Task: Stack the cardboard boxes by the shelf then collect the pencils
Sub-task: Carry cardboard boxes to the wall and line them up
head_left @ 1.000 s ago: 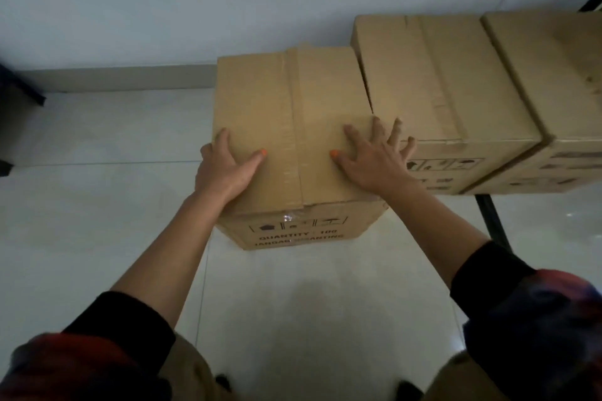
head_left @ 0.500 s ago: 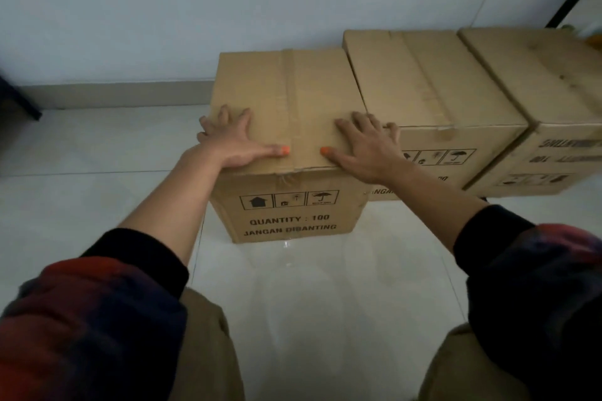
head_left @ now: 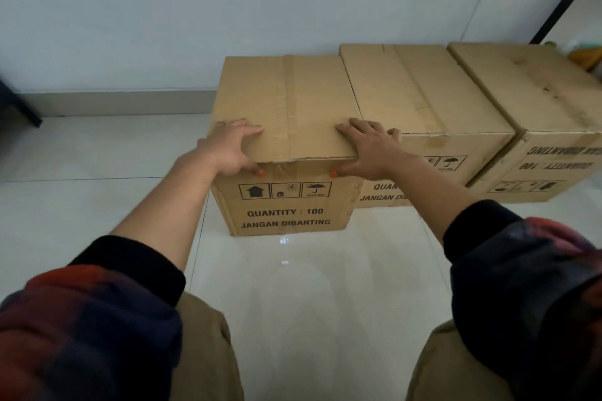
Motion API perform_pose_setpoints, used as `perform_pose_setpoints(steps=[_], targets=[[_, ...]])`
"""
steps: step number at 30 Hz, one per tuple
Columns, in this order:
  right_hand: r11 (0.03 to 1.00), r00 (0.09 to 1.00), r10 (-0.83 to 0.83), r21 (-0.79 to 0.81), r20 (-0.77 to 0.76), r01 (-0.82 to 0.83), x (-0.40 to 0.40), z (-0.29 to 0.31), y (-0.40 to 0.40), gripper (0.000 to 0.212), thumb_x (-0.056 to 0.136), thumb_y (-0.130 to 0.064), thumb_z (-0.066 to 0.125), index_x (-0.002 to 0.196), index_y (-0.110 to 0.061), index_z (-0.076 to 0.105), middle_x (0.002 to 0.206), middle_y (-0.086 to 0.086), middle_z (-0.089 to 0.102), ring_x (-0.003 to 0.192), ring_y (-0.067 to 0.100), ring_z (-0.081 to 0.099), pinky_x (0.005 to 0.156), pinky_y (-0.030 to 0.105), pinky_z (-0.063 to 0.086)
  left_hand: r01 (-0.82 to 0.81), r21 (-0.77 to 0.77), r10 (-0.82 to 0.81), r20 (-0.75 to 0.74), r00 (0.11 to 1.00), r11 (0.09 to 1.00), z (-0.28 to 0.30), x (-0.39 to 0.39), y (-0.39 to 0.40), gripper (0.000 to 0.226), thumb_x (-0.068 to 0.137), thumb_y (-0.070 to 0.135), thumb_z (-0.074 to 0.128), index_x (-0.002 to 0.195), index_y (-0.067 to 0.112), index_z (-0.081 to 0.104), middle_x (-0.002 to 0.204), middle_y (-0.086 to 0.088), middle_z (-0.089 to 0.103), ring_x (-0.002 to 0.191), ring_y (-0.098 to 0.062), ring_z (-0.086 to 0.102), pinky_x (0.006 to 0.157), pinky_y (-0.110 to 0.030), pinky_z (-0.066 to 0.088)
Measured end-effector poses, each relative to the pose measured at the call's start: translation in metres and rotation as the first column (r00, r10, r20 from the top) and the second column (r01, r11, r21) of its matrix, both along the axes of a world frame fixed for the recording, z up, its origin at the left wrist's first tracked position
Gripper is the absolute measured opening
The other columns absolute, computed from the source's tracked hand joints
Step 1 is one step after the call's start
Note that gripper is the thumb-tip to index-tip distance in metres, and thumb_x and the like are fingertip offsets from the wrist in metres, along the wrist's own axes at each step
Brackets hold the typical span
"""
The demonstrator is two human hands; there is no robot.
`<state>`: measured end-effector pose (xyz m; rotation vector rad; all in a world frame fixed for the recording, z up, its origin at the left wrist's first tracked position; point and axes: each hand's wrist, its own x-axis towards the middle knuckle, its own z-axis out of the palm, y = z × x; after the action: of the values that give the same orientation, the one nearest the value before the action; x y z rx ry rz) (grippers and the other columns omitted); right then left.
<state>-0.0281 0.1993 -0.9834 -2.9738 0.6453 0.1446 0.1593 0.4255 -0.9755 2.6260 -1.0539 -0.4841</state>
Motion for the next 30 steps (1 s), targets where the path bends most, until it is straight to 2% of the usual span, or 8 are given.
perform_pose_setpoints(steps=[2, 5, 8, 12, 16, 20, 28, 30], targets=[[1.0, 0.999, -0.021, -0.016, 0.024, 0.021, 0.002, -0.002, -0.003, 0.098, 0.075, -0.072, 0.062, 0.154, -0.037, 0.016, 0.162, -0.005, 0.015, 0.146, 0.023, 0.015, 0.112, 0.056, 0.018, -0.026, -0.036, 0.028, 0.064, 0.998, 0.999, -0.003, -0.002, -0.005, 0.096, 0.062, 0.045, 0.087, 0.146, 0.041, 0.039, 0.16, 0.008, 0.023, 0.148, -0.024, 0.014, 0.115, -0.063, 0.012], [0.999, 0.997, -0.033, -0.033, 0.066, 0.036, 0.004, -0.004, -0.01, 0.086, 0.08, -0.063, 0.063, 0.152, -0.04, 0.022, 0.16, -0.008, 0.023, 0.14, 0.025, 0.022, 0.109, 0.052, 0.023, -0.11, -0.102, 0.123, 0.133, 0.983, 0.989, -0.007, -0.005, -0.01, 0.078, 0.07, 0.041, 0.084, 0.139, 0.043, 0.048, 0.159, 0.007, 0.026, 0.147, -0.026, 0.015, 0.112, -0.069, -0.001], [0.998, 0.987, -0.055, 0.005, 0.153, 0.055, 0.007, -0.004, -0.017, 0.072, 0.085, -0.051, 0.066, 0.148, -0.04, 0.033, 0.155, -0.009, 0.034, 0.134, 0.024, 0.029, 0.106, 0.047, 0.027, -0.202, -0.172, 0.226, 0.132, 0.965, 0.964, -0.015, -0.003, -0.016, 0.069, 0.076, 0.039, 0.08, 0.138, 0.042, 0.05, 0.158, 0.006, 0.028, 0.147, -0.027, 0.013, 0.11, -0.07, -0.004], [0.995, 0.971, -0.095, 0.057, 0.217, 0.085, 0.011, -0.007, -0.025, 0.067, 0.085, -0.046, 0.069, 0.145, -0.039, 0.041, 0.151, -0.012, 0.041, 0.124, 0.023, 0.035, 0.1, 0.041, 0.031, -0.203, -0.142, 0.218, 0.101, 0.971, 0.969, -0.02, 0.003, -0.025, 0.071, 0.081, 0.041, 0.075, 0.144, 0.045, 0.041, 0.16, 0.008, 0.024, 0.149, -0.029, 0.006, 0.113, -0.069, 0.006], [0.992, 0.961, -0.111, 0.088, 0.255, 0.091, 0.015, -0.01, -0.031, 0.067, 0.081, -0.049, 0.072, 0.143, -0.04, 0.046, 0.149, -0.014, 0.044, 0.12, 0.022, 0.037, 0.096, 0.038, 0.031, -0.15, -0.106, 0.161, 0.099, 0.982, 0.983, -0.022, 0.015, -0.024, 0.076, 0.083, 0.047, 0.071, 0.148, 0.046, 0.031, 0.162, 0.009, 0.015, 0.15, -0.03, -0.001, 0.115, -0.059, 0.01], [0.99, 0.956, -0.128, 0.083, 0.265, 0.11, 0.019, -0.014, -0.034, 0.066, 0.081, -0.05, 0.072, 0.142, -0.041, 0.046, 0.149, -0.015, 0.044, 0.121, 0.021, 0.037, 0.096, 0.037, 0.032, -0.147, -0.126, 0.16, 0.103, 0.982, 0.981, -0.025, 0.018, -0.024, 0.077, 0.083, 0.048, 0.07, 0.148, 0.046, 0.03, 0.163, 0.01, 0.014, 0.15, -0.029, -0.004, 0.115, -0.053, 0.009], [0.989, 0.953, -0.138, 0.094, 0.271, 0.117, 0.021, -0.014, -0.033, 0.065, 0.082, -0.05, 0.071, 0.141, -0.042, 0.046, 0.149, -0.016, 0.043, 0.121, 0.022, 0.037, 0.097, 0.039, 0.032, -0.14, -0.106, 0.153, 0.135, 0.979, 0.985, -0.025, 0.02, -0.026, 0.078, 0.083, 0.051, 0.069, 0.149, 0.048, 0.027, 0.163, 0.01, 0.012, 0.15, -0.029, -0.005, 0.117, -0.052, 0.006], [0.989, 0.954, -0.137, 0.091, 0.267, 0.117, 0.021, -0.014, -0.032, 0.065, 0.082, -0.051, 0.07, 0.142, -0.042, 0.046, 0.149, -0.015, 0.043, 0.121, 0.022, 0.036, 0.095, 0.038, 0.031, -0.141, -0.096, 0.154, 0.146, 0.977, 0.985, -0.024, 0.019, -0.027, 0.079, 0.082, 0.058, 0.066, 0.149, 0.049, 0.026, 0.163, 0.01, 0.011, 0.15, -0.029, -0.005, 0.117, -0.053, 0.005]])
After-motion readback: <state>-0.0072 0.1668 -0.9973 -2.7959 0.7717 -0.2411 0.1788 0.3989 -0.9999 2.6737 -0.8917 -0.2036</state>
